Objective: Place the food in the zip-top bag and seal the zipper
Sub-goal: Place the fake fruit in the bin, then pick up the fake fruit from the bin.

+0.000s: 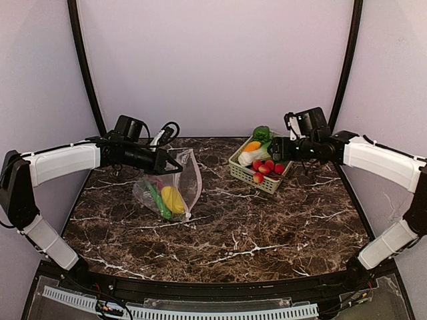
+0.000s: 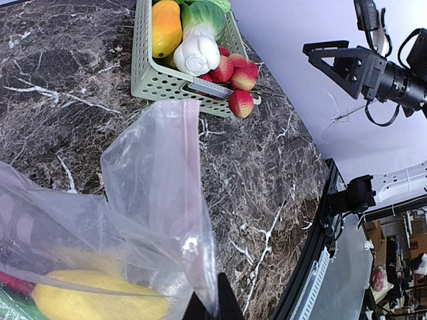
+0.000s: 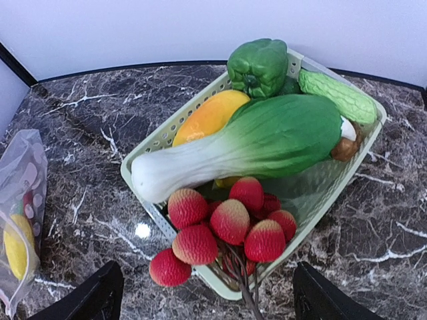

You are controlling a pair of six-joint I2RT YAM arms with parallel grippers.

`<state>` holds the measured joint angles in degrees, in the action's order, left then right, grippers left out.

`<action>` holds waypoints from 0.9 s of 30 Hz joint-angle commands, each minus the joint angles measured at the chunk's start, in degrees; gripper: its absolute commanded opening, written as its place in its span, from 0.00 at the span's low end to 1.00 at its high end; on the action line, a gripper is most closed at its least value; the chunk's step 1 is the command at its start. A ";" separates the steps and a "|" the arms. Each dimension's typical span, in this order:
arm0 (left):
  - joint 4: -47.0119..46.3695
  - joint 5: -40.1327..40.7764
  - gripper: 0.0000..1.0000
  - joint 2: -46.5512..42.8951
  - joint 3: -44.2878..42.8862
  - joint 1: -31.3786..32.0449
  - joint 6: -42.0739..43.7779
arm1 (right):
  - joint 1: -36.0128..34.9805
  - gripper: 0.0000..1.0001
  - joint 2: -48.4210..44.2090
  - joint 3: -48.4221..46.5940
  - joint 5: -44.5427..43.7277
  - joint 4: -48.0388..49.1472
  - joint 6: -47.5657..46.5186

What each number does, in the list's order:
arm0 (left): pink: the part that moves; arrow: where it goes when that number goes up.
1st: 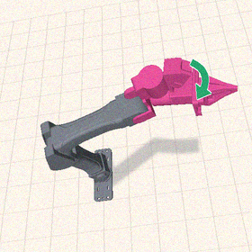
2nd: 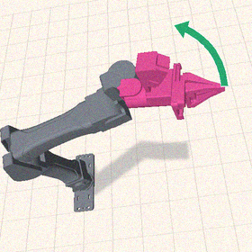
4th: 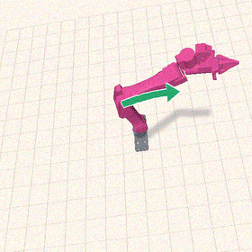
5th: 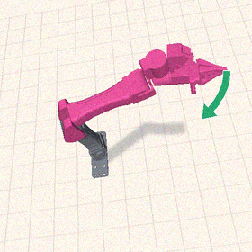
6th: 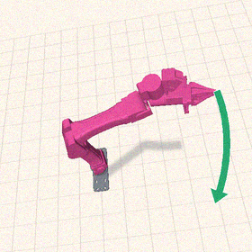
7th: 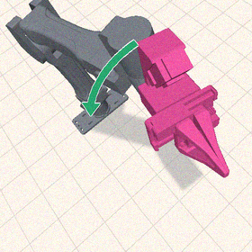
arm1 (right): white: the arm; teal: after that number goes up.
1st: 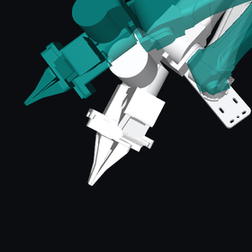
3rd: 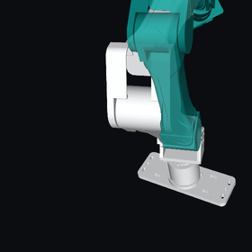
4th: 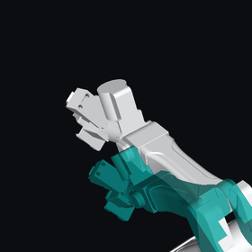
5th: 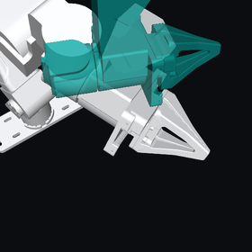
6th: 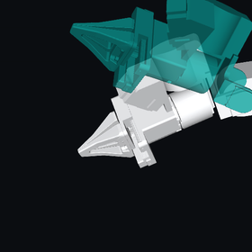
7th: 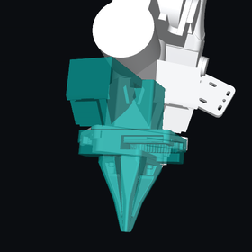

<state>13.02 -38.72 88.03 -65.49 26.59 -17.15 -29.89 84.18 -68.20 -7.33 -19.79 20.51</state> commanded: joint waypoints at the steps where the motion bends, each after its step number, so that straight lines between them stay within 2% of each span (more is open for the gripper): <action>1: 0.82 -0.53 0.01 -2.51 0.97 0.04 0.58 | 1.20 0.85 -4.67 7.27 3.29 0.80 2.91; 6: 0.63 -0.69 0.01 -2.44 1.07 0.04 0.29 | 3.77 0.74 -7.84 15.41 10.76 3.51 6.41; 10: 0.54 -0.75 0.01 -2.45 1.18 0.04 0.20 | 4.46 0.69 -8.21 18.64 11.37 5.37 8.71; 15: 0.43 -0.64 0.01 -2.60 1.40 0.04 0.18 | 5.59 0.60 -6.07 19.64 13.16 7.90 11.59; 27: 0.35 -0.88 0.01 -2.90 1.34 0.05 0.12 | 5.55 0.45 -3.16 19.45 16.19 12.19 14.50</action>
<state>12.99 -38.74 87.85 -64.77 26.59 -17.15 -24.69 80.53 -48.47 7.38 -10.37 33.82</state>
